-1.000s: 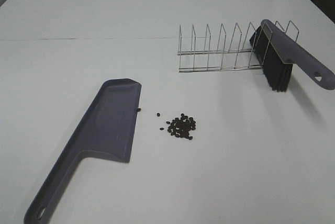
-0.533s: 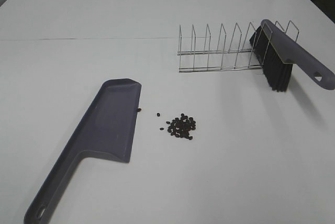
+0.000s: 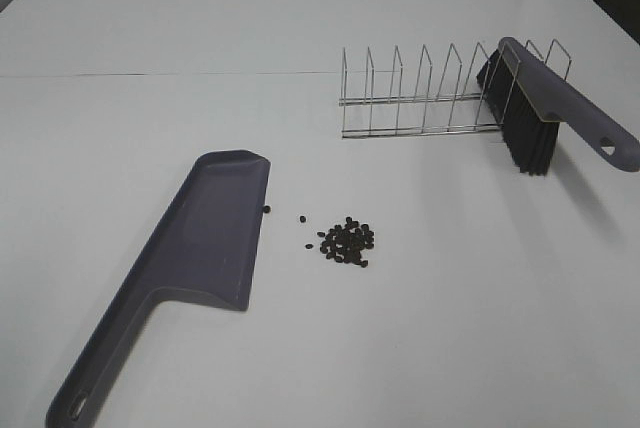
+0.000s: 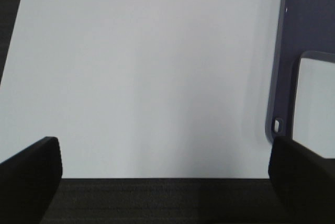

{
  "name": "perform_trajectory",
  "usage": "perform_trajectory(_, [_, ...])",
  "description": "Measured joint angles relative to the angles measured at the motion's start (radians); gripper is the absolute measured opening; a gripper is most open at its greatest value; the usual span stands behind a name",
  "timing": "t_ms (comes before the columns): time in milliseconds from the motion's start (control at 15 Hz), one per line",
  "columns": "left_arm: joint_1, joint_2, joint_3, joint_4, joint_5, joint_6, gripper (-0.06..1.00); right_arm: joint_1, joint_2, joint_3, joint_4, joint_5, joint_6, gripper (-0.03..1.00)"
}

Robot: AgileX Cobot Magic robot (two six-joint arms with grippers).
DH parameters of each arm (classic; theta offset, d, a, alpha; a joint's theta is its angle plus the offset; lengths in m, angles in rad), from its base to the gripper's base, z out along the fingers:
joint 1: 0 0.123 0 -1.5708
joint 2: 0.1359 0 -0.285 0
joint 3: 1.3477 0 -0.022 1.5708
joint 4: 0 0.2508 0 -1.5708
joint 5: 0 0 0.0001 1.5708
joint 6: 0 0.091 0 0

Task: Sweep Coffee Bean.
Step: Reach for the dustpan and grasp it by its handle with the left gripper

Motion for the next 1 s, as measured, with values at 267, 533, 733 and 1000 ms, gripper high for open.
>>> perform_trajectory(267, [0.000,0.194,-0.040,-0.018,-0.002,-0.002,0.99,0.000,0.000,0.000,0.000,0.000,0.000,0.98])
perform_trajectory(533, [0.000,0.360,-0.040,-0.052,-0.005,0.014,0.99,0.000,0.000,0.000,0.000,0.000,0.000,0.98])
perform_trajectory(733, [-0.046,0.449,-0.040,-0.016,-0.006,-0.016,0.99,0.000,0.000,0.000,0.000,0.000,0.000,0.98])
perform_trajectory(1000, [-0.363,0.685,-0.040,0.079,-0.217,-0.303,0.99,0.000,0.000,0.000,0.000,0.000,0.000,0.98])
